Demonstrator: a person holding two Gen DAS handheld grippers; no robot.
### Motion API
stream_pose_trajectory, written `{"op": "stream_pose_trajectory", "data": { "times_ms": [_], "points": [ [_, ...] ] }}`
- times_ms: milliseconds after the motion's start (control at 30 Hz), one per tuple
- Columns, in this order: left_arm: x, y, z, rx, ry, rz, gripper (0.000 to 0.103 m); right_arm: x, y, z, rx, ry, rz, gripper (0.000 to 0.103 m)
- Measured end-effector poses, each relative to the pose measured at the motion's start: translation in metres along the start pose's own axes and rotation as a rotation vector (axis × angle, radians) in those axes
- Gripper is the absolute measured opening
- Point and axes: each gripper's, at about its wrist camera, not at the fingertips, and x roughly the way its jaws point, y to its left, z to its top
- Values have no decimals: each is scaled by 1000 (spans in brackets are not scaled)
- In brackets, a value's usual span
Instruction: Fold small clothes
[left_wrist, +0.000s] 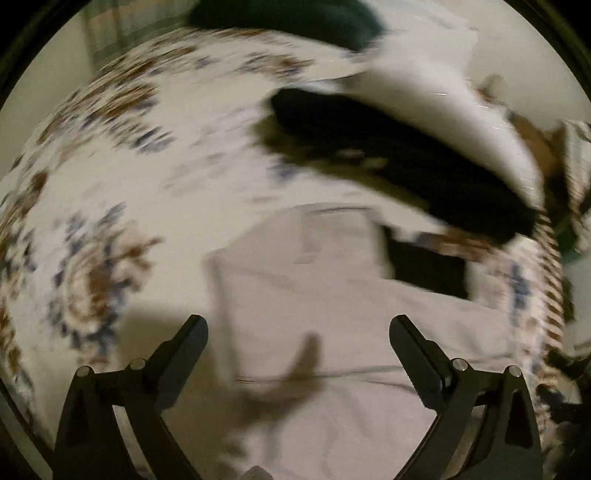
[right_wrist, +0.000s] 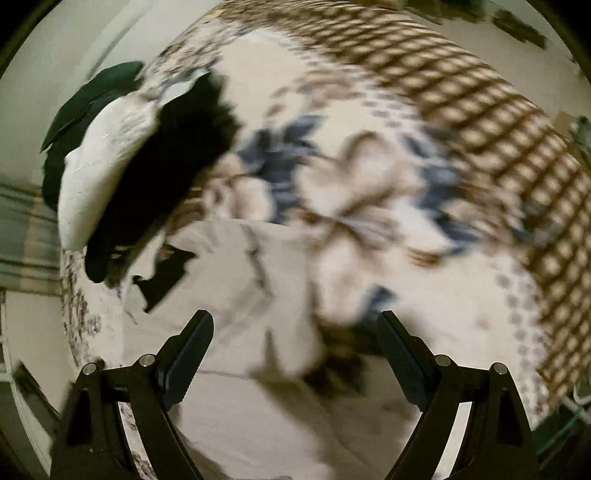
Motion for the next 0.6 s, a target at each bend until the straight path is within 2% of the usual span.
{"op": "stream_pose_trajectory", "data": {
  "times_ms": [33,100,133,200,233,267,300,333,467,600],
  "points": [
    [6,15,1,-26,9,26,101,10,12,5,-8,-2,10,88],
    [13,29,0,-41,16,55,101,30,29,13,-32,7,-3,75],
    [17,32,-1,-39,19,71,101,43,39,18,-50,22,-34,67],
    [25,39,-1,-36,26,83,101,64,52,24,-85,48,-91,63],
    [28,39,-1,-36,28,88,101,74,57,26,-107,52,-119,56],
    [29,39,0,-36,27,87,101,80,63,28,-139,51,-147,32],
    [31,40,0,-35,28,87,101,84,69,27,-171,49,-173,14],
    [30,42,2,-37,28,87,101,86,75,25,-203,42,-193,3],
    [27,45,6,-41,17,81,101,63,100,10,-309,-77,-243,2],
    [24,52,11,-58,11,80,101,25,110,1,-319,-144,-226,2]
  ]
}}
